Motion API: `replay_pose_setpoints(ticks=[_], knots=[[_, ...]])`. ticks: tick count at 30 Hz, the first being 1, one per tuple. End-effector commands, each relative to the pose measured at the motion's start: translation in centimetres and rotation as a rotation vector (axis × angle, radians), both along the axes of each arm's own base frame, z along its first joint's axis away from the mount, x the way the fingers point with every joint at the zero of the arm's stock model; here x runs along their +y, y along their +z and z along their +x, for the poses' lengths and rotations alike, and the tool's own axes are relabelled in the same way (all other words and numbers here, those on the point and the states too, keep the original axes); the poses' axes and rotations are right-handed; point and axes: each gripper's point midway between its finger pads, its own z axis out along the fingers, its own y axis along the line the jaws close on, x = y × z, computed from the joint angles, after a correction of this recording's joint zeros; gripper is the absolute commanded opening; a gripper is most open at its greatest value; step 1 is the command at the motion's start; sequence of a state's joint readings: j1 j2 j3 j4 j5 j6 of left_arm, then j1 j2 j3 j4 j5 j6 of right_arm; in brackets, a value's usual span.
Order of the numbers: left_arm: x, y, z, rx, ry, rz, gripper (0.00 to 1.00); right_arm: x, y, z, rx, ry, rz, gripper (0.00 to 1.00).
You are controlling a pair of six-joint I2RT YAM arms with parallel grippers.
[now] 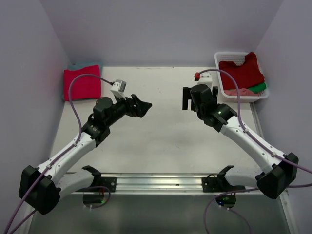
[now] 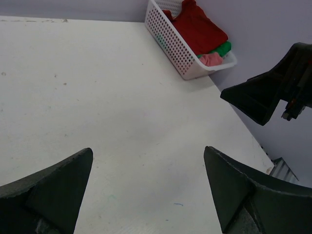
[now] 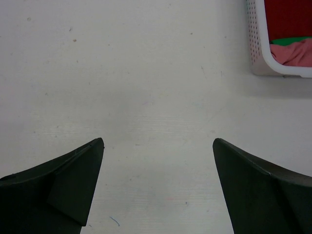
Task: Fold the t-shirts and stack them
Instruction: Grab crumpled tshirt from bin with the right arm
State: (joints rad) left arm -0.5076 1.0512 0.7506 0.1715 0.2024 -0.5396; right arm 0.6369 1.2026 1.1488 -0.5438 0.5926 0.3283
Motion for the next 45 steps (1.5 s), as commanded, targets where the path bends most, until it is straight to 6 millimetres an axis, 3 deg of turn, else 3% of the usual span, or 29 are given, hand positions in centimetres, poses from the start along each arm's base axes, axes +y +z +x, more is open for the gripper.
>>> replay_pose_setpoints(ticks=[1,3,5,6,8,9,10,12,13,14,15,16,17,18,19,20,21,22,23,24,25,26,29,34,45], knots=[[-0.3,0.8,-0.4,-0.038,-0.019,-0.035,1.00,0.5,0.9,1.6,-0.008,-0.029,-0.036,0.99],[-0.4,0.3,-0.8,-0.024,-0.031,-0.043,1.00,0.3,1.6,2.8,-0.031,-0.081,-0.045,0.99],[-0.5,0.0,-1.0,-0.016,-0.038,-0.051,1.00,-0.8,0.9,4.5,0.000,-0.159,-0.109,0.99],[-0.4,-0.5,-1.2,0.000,-0.038,-0.056,1.00,-1.0,2.9,5.8,-0.030,-0.191,-0.087,0.99],[-0.4,-1.1,-1.7,0.019,-0.046,-0.057,1.00,-4.4,3.6,8.6,-0.003,-0.318,-0.047,0.99],[-0.4,-1.4,-1.8,0.027,-0.047,-0.057,1.00,-3.5,4.1,9.4,-0.011,-0.307,-0.005,0.99],[-0.3,-1.6,-2.1,0.035,-0.048,-0.056,1.00,-6.0,4.2,10.4,-0.001,-0.376,0.013,0.99],[-0.1,-2.4,-2.4,0.052,-0.049,-0.042,1.00,-7.5,4.9,12.7,-0.024,-0.451,0.050,0.99],[0.2,-2.7,-2.7,0.060,-0.045,-0.031,1.00,-9.2,4.9,13.6,-0.022,-0.501,0.045,0.99],[0.6,-2.9,-2.7,0.063,-0.026,-0.021,1.00,-9.9,6.5,14.6,-0.059,-0.522,0.063,0.99],[0.9,-3.3,-2.8,0.064,-0.015,-0.008,1.00,-10.7,4.7,16.1,-0.016,-0.537,0.045,0.99],[1.2,-3.9,-2.9,0.080,-0.006,0.006,1.00,-11.1,4.4,16.9,-0.005,-0.538,0.042,0.99],[1.4,-4.3,-3.1,0.080,-0.006,0.021,1.00,-11.5,5.4,18.0,-0.024,-0.532,0.051,0.99],[1.4,-4.5,-3.2,0.086,-0.009,0.031,1.00,-12.6,2.7,19.5,0.033,-0.550,0.032,0.99],[1.6,-4.7,-3.4,0.090,-0.009,0.037,1.00,-13.3,1.7,20.0,0.066,-0.557,0.027,0.99],[1.6,-4.9,-3.5,0.097,-0.007,0.039,1.00,-13.8,2.2,21.2,0.055,-0.556,0.063,0.99],[1.8,-5.1,-3.7,0.098,-0.007,0.042,1.00,-15.8,1.3,21.9,0.075,-0.584,0.080,0.99],[1.8,-5.2,-3.9,0.101,-0.007,0.041,1.00,-15.8,-2.1,23.1,0.153,-0.558,0.110,0.99],[1.8,-5.5,-4.1,0.106,-0.011,0.040,1.00,-16.5,-1.6,24.1,0.137,-0.559,0.151,0.99],[1.9,-5.3,-4.2,0.099,-0.011,0.033,1.00,-17.9,-2.5,24.6,0.155,-0.575,0.183,0.99],[1.9,-5.3,-4.3,0.100,-0.013,0.031,1.00,-18.9,-5.7,25.3,0.226,-0.567,0.250,0.99],[1.9,-5.4,-4.5,0.101,-0.019,0.029,1.00,-19.6,-5.8,25.7,0.221,-0.573,0.276,0.99],[1.9,-5.7,-4.7,0.106,-0.022,0.028,1.00,-21.7,-8.3,26.1,0.243,-0.587,0.254,0.99],[1.7,-6.1,-4.6,0.120,-0.028,0.027,1.00,-23.9,-9.3,26.4,0.223,-0.589,0.184,0.99],[1.4,-6.6,-4.8,0.144,-0.044,0.014,1.00,-27.5,-12.0,28.2,0.193,-0.630,0.234,0.99]])
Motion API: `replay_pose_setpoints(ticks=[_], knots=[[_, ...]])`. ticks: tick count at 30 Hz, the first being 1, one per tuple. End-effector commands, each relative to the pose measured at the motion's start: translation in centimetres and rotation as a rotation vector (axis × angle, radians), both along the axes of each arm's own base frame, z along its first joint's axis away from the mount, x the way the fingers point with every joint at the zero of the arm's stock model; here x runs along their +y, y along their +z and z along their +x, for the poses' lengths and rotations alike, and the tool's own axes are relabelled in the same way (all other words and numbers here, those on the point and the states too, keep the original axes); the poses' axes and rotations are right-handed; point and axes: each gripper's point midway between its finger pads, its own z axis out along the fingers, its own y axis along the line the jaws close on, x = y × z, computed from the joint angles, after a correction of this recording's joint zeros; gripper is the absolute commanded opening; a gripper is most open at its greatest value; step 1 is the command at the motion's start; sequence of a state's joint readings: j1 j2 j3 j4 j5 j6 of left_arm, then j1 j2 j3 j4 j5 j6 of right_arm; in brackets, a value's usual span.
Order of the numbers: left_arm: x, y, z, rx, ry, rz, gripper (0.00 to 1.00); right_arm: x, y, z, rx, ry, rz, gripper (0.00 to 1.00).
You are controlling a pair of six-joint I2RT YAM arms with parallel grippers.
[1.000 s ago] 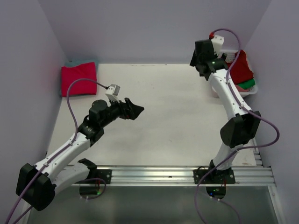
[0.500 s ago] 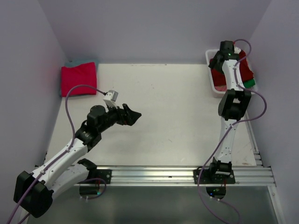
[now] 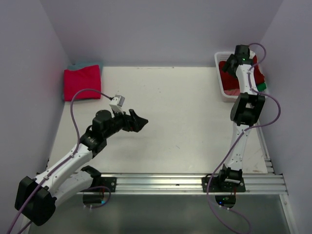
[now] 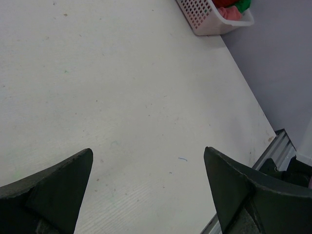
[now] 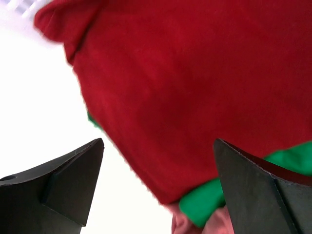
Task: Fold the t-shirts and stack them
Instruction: Grab crumpled tshirt from bin with the right arm
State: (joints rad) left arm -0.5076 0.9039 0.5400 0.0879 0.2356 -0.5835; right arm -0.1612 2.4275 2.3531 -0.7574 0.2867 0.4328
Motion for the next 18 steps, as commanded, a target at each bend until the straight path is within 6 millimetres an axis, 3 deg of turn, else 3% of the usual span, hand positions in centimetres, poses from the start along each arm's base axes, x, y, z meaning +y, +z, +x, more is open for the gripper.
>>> replay_pose_setpoints(ticks=[1,7,17,18], knots=[[-0.3,0.3,-0.3,-0.013,-0.017,-0.019,1.00,-2.4,-0.2,1.3,-0.048,-0.041,-0.030,0.99],[0.1,0.3,-0.9,-0.020,-0.012,-0.016,1.00,-3.9,-1.8,2.3,-0.067,-0.064,-0.068,0.99],[-0.6,-0.3,-1.0,0.031,-0.037,-0.036,1.00,-4.4,-4.1,3.4,-0.071,-0.073,-0.088,0.99],[-0.8,-0.6,-0.9,0.044,-0.043,-0.033,1.00,-4.3,-4.7,3.4,-0.065,-0.069,-0.077,0.94]])
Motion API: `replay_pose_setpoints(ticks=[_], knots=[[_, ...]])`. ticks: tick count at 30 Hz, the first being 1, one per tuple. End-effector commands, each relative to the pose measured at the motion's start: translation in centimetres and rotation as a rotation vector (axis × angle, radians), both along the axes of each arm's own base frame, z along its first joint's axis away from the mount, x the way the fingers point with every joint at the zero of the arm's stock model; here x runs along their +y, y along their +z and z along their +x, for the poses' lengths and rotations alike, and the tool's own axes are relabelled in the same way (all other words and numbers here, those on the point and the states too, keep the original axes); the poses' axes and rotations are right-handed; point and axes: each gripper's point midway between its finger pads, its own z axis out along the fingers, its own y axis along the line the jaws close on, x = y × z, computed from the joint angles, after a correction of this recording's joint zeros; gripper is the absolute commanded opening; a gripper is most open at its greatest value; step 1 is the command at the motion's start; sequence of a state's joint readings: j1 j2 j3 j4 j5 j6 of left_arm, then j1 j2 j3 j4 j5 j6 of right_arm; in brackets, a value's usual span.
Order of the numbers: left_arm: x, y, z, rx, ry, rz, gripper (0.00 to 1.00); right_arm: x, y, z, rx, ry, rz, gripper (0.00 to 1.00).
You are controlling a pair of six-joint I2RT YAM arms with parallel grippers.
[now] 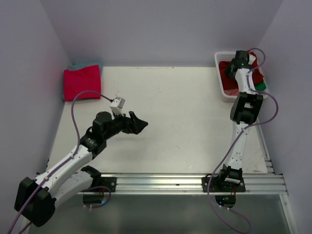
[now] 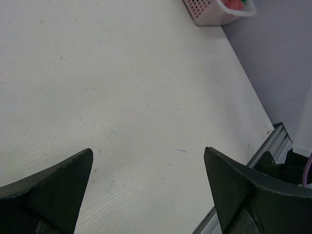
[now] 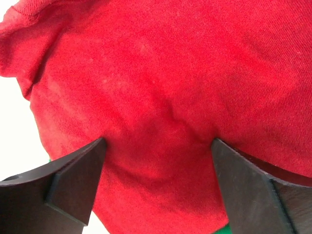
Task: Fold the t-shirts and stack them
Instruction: Grab crumpled tshirt from bin with the right arm
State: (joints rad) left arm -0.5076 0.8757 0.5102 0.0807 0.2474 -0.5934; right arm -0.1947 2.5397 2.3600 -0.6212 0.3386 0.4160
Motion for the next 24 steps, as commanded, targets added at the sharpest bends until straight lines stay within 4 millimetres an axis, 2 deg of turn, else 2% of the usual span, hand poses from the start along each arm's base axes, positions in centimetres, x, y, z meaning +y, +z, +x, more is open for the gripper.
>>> replay_pose_setpoints(ticks=[1,2,3,5,6,7,8,10,11,12,16,18,19,20,21,22,23,24], knots=[[-1.1,0.1,-0.1,0.031,-0.037,-0.031,1.00,-0.8,-0.6,1.5,-0.044,-0.006,-0.019,0.91],[-1.3,0.1,0.0,0.042,-0.042,-0.034,1.00,-0.6,-0.9,1.6,-0.042,-0.002,-0.008,0.87],[-1.4,0.2,0.1,0.044,-0.043,-0.036,1.00,-0.3,-1.4,1.6,-0.036,0.004,0.000,0.72],[-1.6,0.4,0.2,0.050,-0.047,-0.048,1.00,-0.1,-2.0,1.3,-0.026,-0.006,0.023,0.55],[-1.7,0.5,0.2,0.051,-0.049,-0.054,1.00,0.0,-1.9,1.2,-0.027,-0.011,0.029,0.50],[-1.7,0.4,0.2,0.055,-0.051,-0.056,1.00,0.3,-2.6,1.0,-0.019,-0.005,0.049,0.49],[-1.7,0.4,0.1,0.055,-0.050,-0.060,1.00,0.6,-2.7,1.0,-0.019,0.000,0.061,0.40],[-1.7,0.3,0.2,0.056,-0.048,-0.061,1.00,0.8,-2.5,0.7,-0.016,-0.007,0.077,0.14],[-1.7,0.2,0.1,0.057,-0.048,-0.060,1.00,0.9,-2.4,0.6,-0.017,-0.009,0.080,0.04],[-1.7,0.2,0.1,0.057,-0.048,-0.060,1.00,0.9,-2.3,0.5,-0.017,-0.014,0.081,0.00],[-1.6,-0.2,-0.1,0.055,-0.048,-0.056,1.00,1.8,-0.3,0.8,-0.088,0.022,0.112,0.00],[-1.5,0.0,-0.1,0.046,-0.045,-0.059,1.00,3.2,1.3,0.4,-0.140,0.078,0.157,0.00],[-1.4,0.0,-0.2,0.043,-0.045,-0.060,1.00,3.6,2.9,1.4,-0.222,0.107,0.155,0.00],[-1.3,-0.4,-0.3,0.047,-0.042,-0.057,1.00,4.2,2.0,0.4,-0.217,0.120,0.180,0.00],[-1.3,-0.3,-0.3,0.040,-0.041,-0.060,1.00,5.1,5.1,0.5,-0.294,0.162,0.200,0.00],[-1.2,-0.6,-0.3,0.042,-0.040,-0.059,1.00,5.6,7.3,1.2,-0.384,0.187,0.206,0.00],[-1.2,-0.7,-0.4,0.041,-0.038,-0.057,1.00,6.1,6.9,0.5,-0.390,0.195,0.222,0.00],[-1.2,-0.7,-0.4,0.039,-0.039,-0.058,1.00,7.1,10.1,0.2,-0.463,0.239,0.239,0.00]])
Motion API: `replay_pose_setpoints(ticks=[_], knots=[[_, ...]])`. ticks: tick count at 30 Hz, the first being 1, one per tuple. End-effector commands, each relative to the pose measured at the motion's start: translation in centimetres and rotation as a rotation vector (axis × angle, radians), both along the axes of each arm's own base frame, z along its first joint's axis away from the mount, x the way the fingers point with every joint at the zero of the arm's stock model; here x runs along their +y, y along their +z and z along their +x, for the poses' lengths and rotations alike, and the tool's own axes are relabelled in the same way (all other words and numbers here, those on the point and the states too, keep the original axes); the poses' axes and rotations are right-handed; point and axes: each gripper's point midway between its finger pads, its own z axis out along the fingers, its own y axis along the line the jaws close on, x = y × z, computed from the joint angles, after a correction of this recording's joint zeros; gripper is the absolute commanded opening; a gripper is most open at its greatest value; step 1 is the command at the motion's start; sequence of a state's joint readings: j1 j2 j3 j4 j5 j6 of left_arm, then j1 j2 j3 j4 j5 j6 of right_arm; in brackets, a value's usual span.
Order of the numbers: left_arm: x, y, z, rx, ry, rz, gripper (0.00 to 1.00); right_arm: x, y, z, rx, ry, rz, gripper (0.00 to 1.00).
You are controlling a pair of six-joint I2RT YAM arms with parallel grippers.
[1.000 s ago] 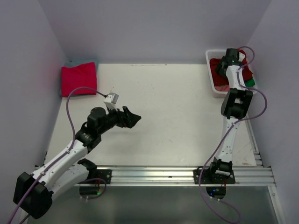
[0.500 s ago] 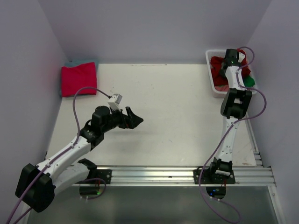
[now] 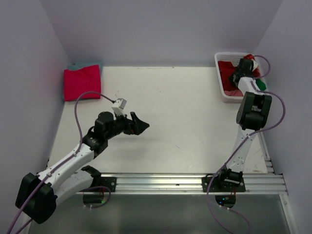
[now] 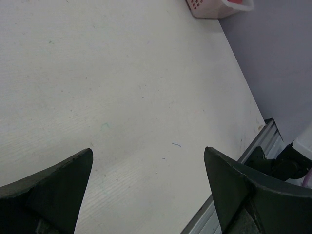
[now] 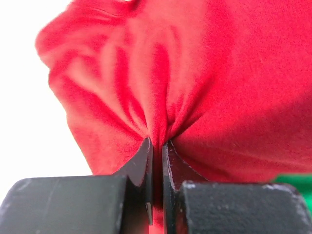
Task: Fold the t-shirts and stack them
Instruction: Grab crumpled tshirt from bin with the right arm, then move the tshirt to the center of the board
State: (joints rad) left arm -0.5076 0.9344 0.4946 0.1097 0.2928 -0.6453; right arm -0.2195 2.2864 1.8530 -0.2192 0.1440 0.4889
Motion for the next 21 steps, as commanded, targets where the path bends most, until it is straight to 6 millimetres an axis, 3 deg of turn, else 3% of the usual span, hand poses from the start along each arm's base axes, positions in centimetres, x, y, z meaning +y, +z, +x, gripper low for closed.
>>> replay_pose_setpoints(ticks=[1,2,3,4,6,8,15,16,18,21], knots=[[-0.3,0.9,-0.1,-0.042,-0.009,-0.034,1.00,5.0,10.2,1.3,-0.335,0.160,0.099,0.00],[-0.3,0.8,-0.1,-0.044,-0.008,-0.034,1.00,5.3,11.3,1.1,-0.373,0.170,0.102,0.00],[-0.3,0.8,-0.1,-0.046,-0.007,-0.034,1.00,5.7,14.8,1.0,-0.465,0.185,0.104,0.00],[-0.2,0.8,0.0,-0.047,-0.004,-0.035,1.00,6.4,14.6,0.5,-0.471,0.206,0.123,0.00],[-0.3,0.9,0.0,-0.050,-0.008,-0.036,1.00,6.9,17.9,-0.2,-0.564,0.225,0.127,0.00],[-0.3,0.8,0.0,-0.049,-0.009,-0.038,1.00,7.7,18.5,-1.0,-0.590,0.252,0.139,0.00],[-0.4,1.1,0.0,-0.057,-0.010,-0.044,1.00,10.6,25.4,-4.9,-0.800,0.359,0.187,0.00],[-0.4,1.1,0.1,-0.057,-0.006,-0.045,1.00,11.1,24.8,-5.7,-0.804,0.368,0.213,0.00],[-0.3,1.2,0.1,-0.064,-0.001,-0.044,1.00,12.8,27.7,-7.6,-0.893,0.432,0.265,0.00],[0.0,1.5,0.3,-0.079,0.013,-0.044,1.00,17.1,29.2,-10.2,-0.917,0.601,0.323,0.00]])
